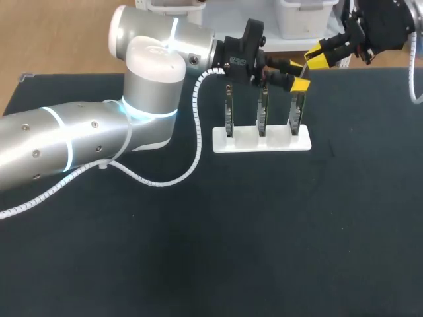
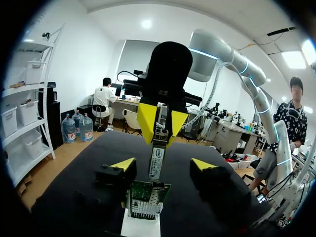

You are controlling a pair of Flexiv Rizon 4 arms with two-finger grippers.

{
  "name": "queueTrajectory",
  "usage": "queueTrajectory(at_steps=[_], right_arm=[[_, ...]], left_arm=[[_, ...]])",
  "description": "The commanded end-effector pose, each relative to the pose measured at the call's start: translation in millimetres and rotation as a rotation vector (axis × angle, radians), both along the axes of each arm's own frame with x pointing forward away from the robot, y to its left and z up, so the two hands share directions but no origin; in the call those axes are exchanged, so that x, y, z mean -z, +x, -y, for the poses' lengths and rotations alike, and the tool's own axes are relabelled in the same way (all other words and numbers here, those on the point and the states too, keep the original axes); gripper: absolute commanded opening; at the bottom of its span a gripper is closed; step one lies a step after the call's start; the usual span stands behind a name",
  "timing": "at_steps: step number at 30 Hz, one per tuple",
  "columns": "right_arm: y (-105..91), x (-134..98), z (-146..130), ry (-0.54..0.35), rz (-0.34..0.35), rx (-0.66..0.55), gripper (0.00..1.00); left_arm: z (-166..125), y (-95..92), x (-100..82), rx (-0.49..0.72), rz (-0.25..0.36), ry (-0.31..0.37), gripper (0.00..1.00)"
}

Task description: Pick up the optical module with the left hand, and insert it into the network port with the right hand.

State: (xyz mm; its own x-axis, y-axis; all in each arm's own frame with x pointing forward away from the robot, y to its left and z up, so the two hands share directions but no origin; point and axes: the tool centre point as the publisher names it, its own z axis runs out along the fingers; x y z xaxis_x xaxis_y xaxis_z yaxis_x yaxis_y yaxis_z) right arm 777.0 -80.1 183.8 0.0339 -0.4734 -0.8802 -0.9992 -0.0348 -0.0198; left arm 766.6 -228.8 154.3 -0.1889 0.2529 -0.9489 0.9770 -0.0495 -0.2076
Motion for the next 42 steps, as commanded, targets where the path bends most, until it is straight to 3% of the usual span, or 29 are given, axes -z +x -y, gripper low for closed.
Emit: queueTrajectory(at_steps=[1, 12, 15, 18, 28, 42], right_arm=[[-1.3, 0, 0, 0.003, 0.005, 0.003, 0.00], [-4.3, 0, 1, 0.008, 0.009, 0.002, 0.00], [-5.1, 0, 2, 0.008, 0.010, 0.001, 0.00], [-5.9, 0, 3, 0.009, 0.011, -0.002, 0.00], [-7.6, -1, 3, -0.004, 0.011, -0.011, 0.00], [-6.6, -1, 4, -0.002, 0.016, -0.013, 0.00]], left_arm=[[-1, -1.5, -2.3, 0.000, 0.012, 0.003, 1.00], [-9, -0.8, -18.1, 0.008, 0.124, 0.057, 1.00], [-16, -3.0, -20.0, 0.016, 0.204, 0.106, 1.00], [-23, -7.2, -19.7, 0.018, 0.241, 0.131, 1.00], [-41, -6.5, -6.0, -0.024, 0.170, 0.206, 1.00], [-37, -4.0, -7.6, -0.025, 0.179, 0.287, 1.00]])
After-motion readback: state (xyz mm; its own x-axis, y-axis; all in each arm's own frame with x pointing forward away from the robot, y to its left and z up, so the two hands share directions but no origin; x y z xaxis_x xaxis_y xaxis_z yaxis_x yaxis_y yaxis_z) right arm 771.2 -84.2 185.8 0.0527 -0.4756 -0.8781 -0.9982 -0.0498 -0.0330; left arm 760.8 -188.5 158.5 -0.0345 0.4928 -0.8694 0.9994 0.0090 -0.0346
